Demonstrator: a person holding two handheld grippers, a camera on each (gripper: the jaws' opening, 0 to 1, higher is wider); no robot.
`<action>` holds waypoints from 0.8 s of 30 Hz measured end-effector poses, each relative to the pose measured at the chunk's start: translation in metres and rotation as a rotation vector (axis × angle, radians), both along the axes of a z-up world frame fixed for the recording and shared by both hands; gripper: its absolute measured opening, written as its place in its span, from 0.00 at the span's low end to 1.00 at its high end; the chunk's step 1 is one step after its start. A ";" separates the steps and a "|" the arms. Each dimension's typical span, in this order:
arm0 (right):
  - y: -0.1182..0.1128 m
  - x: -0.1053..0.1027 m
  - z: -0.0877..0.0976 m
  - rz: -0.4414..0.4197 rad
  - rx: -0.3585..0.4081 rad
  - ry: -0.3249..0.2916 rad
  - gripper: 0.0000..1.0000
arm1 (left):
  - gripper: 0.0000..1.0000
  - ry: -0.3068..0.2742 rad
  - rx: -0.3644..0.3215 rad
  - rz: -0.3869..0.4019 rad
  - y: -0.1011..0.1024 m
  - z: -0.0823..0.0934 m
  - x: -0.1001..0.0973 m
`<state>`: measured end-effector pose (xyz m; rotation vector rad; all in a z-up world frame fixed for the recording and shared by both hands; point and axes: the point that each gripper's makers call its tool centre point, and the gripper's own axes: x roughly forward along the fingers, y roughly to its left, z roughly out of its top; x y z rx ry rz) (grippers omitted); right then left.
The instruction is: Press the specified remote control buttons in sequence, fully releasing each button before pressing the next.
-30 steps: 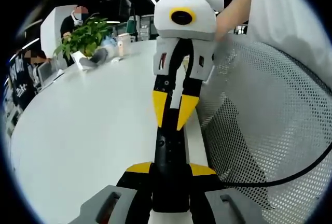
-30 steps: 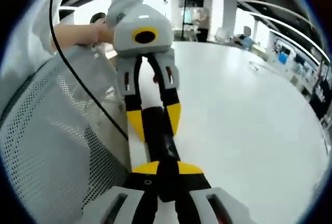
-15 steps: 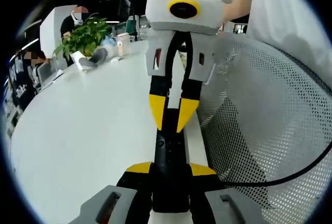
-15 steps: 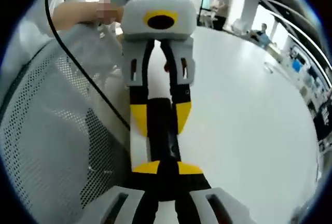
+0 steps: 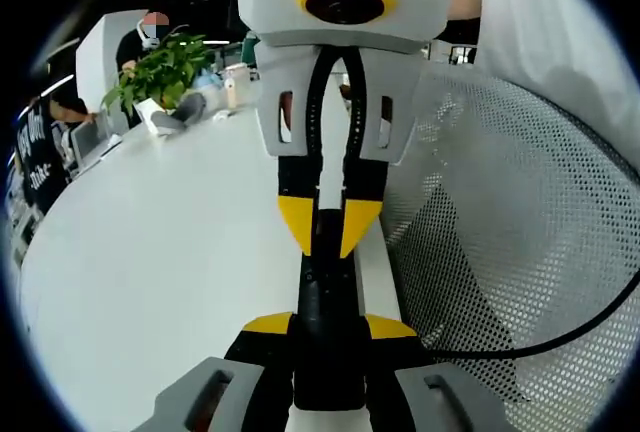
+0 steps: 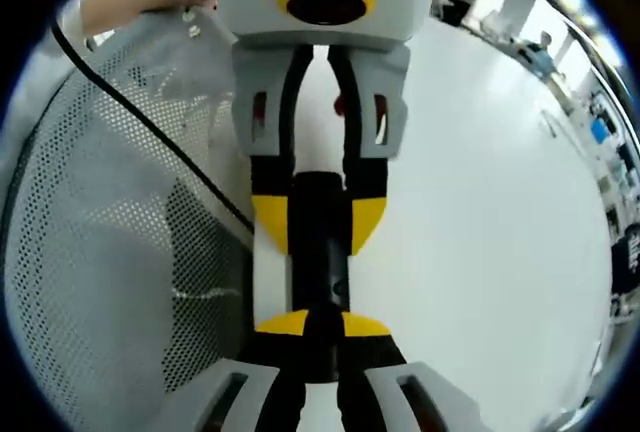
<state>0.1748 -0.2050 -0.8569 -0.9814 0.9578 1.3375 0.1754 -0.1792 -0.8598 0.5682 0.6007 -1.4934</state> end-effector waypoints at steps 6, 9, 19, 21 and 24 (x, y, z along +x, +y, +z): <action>-0.001 0.000 0.002 -0.027 0.081 -0.022 0.07 | 0.25 0.000 0.000 0.002 0.000 0.000 0.000; -0.001 0.000 0.003 -0.071 0.175 -0.033 0.07 | 0.25 0.000 -0.001 0.003 0.000 0.000 0.000; 0.002 -0.002 0.004 -0.116 0.290 -0.082 0.04 | 0.25 0.000 -0.003 0.003 0.000 -0.001 0.000; 0.002 -0.001 0.004 -0.114 0.292 -0.082 0.04 | 0.25 0.000 -0.004 0.003 0.000 -0.001 0.000; 0.003 0.000 0.004 -0.119 0.294 -0.068 0.03 | 0.25 0.000 -0.003 0.002 0.000 0.000 0.000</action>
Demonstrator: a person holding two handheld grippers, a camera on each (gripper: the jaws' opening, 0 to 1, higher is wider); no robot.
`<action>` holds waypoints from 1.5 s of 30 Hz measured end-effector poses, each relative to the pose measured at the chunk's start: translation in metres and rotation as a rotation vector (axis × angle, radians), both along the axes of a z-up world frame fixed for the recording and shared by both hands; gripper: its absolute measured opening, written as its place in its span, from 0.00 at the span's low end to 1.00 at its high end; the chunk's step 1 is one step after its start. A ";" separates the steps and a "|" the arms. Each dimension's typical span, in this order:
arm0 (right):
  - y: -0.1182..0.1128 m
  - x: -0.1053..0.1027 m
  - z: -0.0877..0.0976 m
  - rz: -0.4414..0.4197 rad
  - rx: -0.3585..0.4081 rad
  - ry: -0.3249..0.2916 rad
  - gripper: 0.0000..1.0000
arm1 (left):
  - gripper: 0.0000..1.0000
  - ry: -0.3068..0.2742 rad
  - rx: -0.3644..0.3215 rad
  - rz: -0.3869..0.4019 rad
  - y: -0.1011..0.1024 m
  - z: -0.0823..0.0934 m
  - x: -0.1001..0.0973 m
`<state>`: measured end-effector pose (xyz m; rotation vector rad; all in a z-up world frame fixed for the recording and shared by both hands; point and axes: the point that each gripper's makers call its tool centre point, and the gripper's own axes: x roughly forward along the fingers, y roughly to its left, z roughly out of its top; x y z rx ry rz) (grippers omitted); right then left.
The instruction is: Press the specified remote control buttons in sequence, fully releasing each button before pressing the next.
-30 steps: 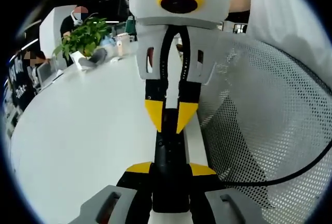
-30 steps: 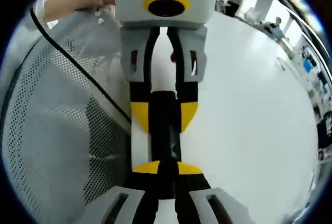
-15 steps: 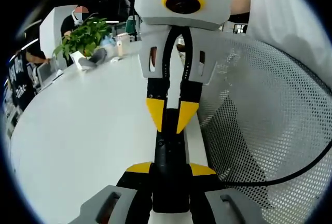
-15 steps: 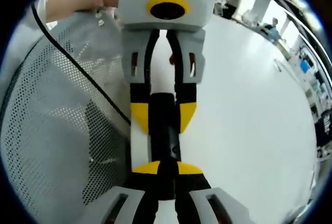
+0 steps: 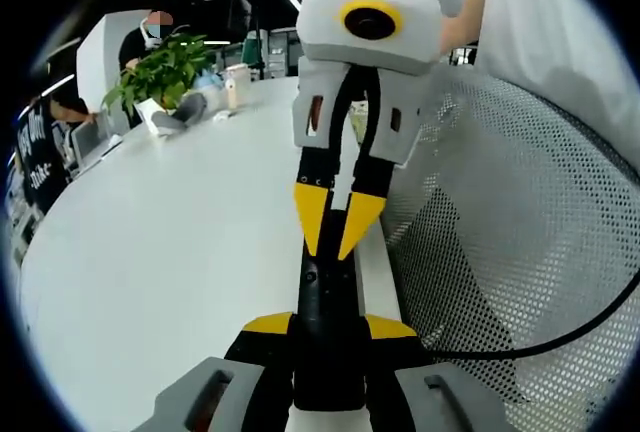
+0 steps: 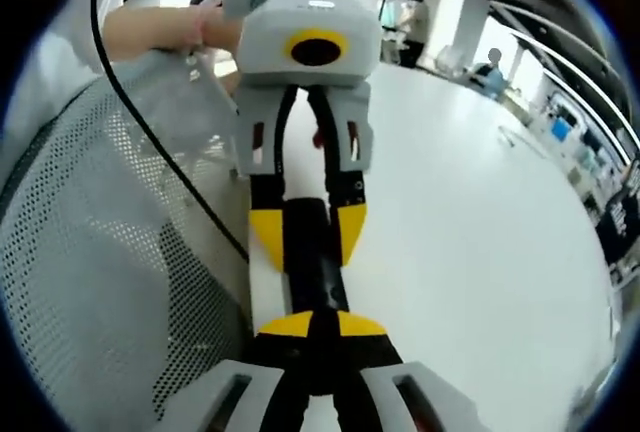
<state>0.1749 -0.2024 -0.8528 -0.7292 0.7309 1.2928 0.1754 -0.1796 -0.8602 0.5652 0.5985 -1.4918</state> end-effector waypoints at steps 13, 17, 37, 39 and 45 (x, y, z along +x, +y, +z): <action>0.002 0.000 -0.003 0.097 -0.171 0.051 0.03 | 0.24 0.001 0.000 -0.001 0.000 0.000 0.000; 0.002 0.001 -0.003 0.085 -0.196 0.070 0.03 | 0.24 0.001 0.000 0.000 0.000 0.000 0.000; 0.000 -0.001 -0.002 0.047 -0.151 0.028 0.03 | 0.25 0.002 -0.005 0.004 0.000 0.000 0.000; 0.000 -0.001 -0.002 0.041 -0.103 0.008 0.03 | 0.25 0.003 -0.005 0.003 0.000 0.000 0.000; -0.001 0.000 0.001 -0.041 0.075 -0.015 0.03 | 0.25 0.002 -0.007 0.004 0.000 0.000 0.001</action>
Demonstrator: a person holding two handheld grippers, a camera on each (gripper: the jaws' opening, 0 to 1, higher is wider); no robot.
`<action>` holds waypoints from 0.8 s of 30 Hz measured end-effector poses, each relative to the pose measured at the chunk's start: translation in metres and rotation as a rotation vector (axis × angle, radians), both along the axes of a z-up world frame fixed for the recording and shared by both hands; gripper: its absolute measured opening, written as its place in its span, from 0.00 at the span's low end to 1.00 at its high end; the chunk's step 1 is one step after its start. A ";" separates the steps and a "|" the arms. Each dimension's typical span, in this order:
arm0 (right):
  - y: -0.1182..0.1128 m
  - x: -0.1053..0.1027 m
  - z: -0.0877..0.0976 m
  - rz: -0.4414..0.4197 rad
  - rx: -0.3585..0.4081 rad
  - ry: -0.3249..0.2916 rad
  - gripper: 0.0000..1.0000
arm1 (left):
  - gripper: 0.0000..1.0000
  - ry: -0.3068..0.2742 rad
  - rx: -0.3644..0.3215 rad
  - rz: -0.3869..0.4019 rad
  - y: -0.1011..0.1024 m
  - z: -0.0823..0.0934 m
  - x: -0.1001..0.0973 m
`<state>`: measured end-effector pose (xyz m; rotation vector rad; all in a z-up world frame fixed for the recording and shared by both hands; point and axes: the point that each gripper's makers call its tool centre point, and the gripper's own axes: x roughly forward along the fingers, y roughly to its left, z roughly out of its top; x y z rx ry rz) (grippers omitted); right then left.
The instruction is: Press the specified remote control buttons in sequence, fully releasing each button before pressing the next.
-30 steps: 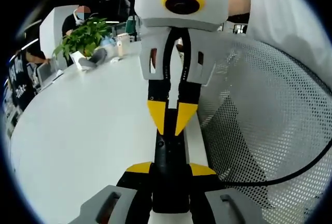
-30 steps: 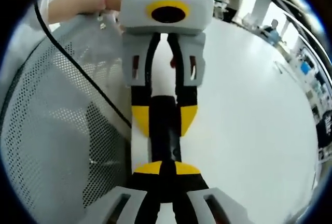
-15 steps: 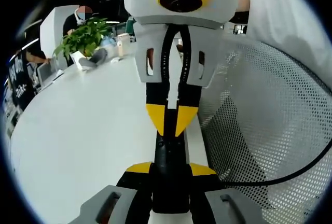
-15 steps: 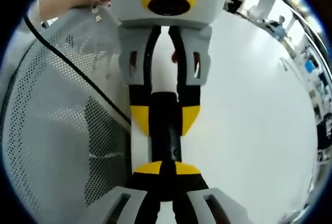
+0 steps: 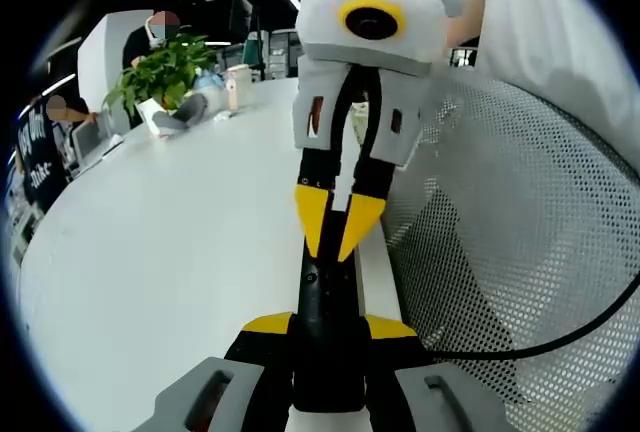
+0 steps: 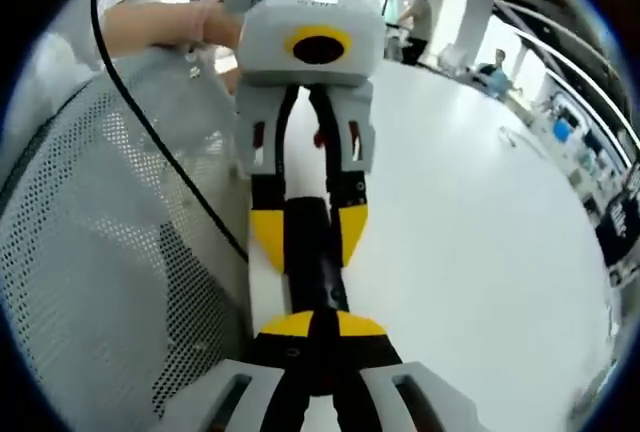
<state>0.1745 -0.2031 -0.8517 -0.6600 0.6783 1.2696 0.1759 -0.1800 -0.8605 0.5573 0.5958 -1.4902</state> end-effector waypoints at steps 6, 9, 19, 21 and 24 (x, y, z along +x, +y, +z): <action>0.001 0.000 0.001 0.003 -0.002 -0.008 0.03 | 0.25 0.000 0.000 0.000 0.000 0.000 0.000; 0.002 -0.002 0.000 0.027 -0.021 -0.024 0.02 | 0.25 -0.001 0.001 -0.001 0.000 0.000 0.000; 0.004 0.003 0.001 0.030 -0.032 -0.011 0.00 | 0.25 -0.001 0.003 -0.002 0.000 0.000 0.000; 0.004 0.004 0.000 0.037 -0.046 -0.001 0.00 | 0.25 -0.002 0.003 -0.002 0.000 0.000 0.000; 0.004 0.004 -0.001 0.061 -0.071 0.015 0.00 | 0.24 -0.002 0.003 -0.003 0.000 0.000 0.000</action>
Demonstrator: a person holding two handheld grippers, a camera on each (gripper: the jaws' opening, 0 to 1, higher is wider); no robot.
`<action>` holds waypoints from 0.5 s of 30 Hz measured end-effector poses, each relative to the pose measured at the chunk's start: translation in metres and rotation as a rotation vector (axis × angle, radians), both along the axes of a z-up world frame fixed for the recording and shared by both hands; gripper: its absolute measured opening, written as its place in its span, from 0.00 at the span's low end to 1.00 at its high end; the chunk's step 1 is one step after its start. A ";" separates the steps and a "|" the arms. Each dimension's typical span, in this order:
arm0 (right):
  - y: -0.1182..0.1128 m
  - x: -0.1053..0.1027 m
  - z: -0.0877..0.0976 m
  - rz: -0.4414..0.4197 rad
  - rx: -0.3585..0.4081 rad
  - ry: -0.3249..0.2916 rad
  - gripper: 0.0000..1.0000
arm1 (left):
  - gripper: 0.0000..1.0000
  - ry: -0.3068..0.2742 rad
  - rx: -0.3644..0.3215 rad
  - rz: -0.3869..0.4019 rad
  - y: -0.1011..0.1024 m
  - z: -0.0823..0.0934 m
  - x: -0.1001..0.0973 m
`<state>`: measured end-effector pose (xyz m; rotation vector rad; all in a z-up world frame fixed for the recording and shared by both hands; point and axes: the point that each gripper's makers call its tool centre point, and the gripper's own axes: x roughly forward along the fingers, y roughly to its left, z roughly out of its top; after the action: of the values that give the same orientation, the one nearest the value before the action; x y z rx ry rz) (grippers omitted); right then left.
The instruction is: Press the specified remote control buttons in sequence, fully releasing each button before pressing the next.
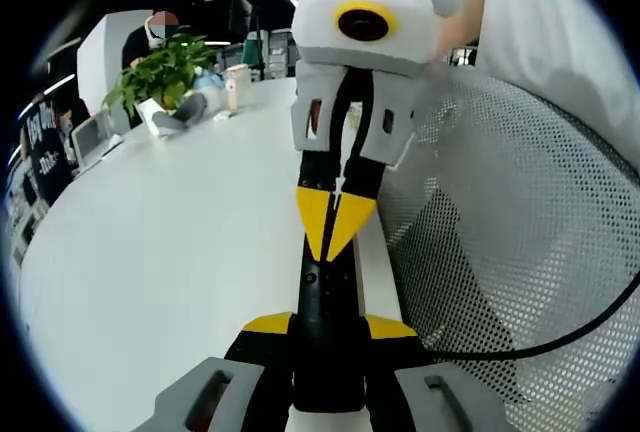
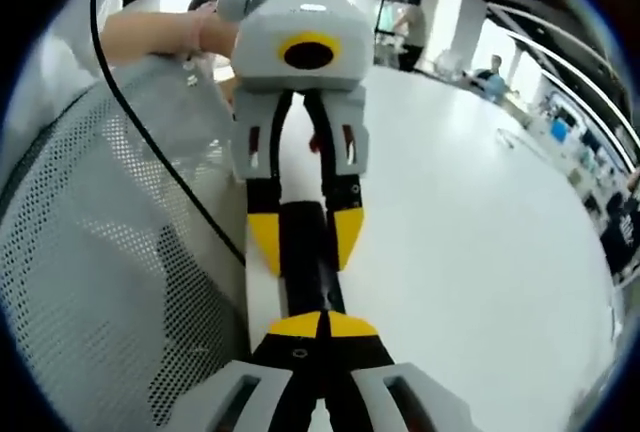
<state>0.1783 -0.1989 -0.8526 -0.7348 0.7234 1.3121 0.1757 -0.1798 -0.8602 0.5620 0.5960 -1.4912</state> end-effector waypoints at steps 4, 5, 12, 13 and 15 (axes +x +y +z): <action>0.000 0.000 -0.001 0.020 -0.062 0.042 0.00 | 0.24 0.000 0.000 -0.001 0.000 0.000 0.000; 0.000 0.000 -0.001 0.019 -0.082 0.052 0.00 | 0.24 0.000 0.000 -0.001 0.000 0.000 0.000; 0.001 0.000 -0.003 0.054 -0.165 0.053 0.00 | 0.25 0.002 -0.001 0.001 0.000 0.000 0.000; 0.000 0.000 -0.003 0.045 -0.152 0.056 0.00 | 0.25 0.002 -0.001 0.001 0.000 0.000 0.000; -0.001 0.001 -0.002 0.017 -0.115 0.065 0.00 | 0.25 0.002 -0.001 0.002 0.000 0.001 0.000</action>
<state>0.1788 -0.1999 -0.8546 -0.7949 0.8517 1.3226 0.1761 -0.1794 -0.8595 0.5586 0.5971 -1.4901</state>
